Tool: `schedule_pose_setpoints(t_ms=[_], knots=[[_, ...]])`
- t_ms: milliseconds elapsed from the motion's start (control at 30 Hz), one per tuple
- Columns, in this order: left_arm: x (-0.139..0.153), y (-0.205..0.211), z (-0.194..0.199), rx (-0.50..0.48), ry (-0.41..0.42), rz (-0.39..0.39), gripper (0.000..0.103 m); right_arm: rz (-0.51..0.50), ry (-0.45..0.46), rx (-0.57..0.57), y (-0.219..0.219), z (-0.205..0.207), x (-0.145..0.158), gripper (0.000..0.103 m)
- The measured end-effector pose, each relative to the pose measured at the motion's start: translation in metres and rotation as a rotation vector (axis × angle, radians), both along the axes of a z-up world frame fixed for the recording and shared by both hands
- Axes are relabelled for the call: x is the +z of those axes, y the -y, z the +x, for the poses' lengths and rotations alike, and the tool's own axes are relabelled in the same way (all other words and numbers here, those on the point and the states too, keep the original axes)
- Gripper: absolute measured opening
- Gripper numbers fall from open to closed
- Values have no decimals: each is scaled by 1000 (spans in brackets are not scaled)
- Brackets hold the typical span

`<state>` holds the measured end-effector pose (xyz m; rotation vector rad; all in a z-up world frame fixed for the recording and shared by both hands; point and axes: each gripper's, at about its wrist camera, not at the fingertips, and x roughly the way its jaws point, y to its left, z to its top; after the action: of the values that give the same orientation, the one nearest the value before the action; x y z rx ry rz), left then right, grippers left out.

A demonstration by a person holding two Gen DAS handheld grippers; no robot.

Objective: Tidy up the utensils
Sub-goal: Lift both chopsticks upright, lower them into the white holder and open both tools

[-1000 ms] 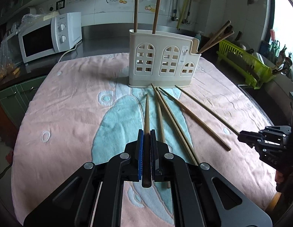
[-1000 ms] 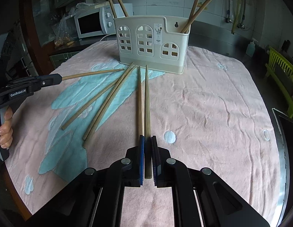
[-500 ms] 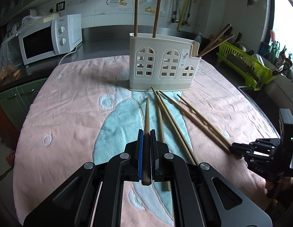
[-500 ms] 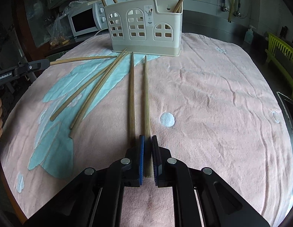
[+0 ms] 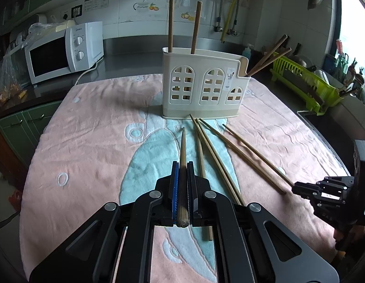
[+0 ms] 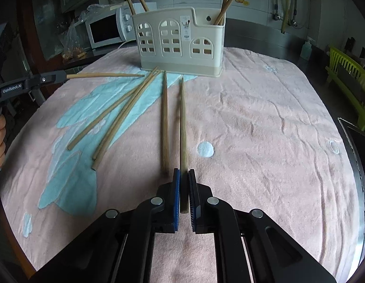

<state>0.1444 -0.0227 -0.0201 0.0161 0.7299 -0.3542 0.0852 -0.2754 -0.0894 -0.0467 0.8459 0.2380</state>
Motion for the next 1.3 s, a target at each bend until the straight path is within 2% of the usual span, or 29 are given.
schedule_pose_setpoints(t_ms=[167,367,567,767,967,1133,1300], knots=[[8,-3,0,8,16,-7,5,15,110,-23,5,-7,38,7],[15,-6,4,10,24,-28,5,62,212,-48,8,4,76,7],[31,-9,3,1,59,-50,5,90,277,-38,4,17,108,7],[51,-14,10,-7,72,-73,5,103,302,-5,7,29,144,7],[89,-18,23,-14,119,-91,5,93,324,48,15,42,197,7],[137,-16,27,-25,214,-97,5,49,334,86,17,52,231,7],[186,-10,37,-15,322,-109,5,27,333,93,21,63,252,7]])
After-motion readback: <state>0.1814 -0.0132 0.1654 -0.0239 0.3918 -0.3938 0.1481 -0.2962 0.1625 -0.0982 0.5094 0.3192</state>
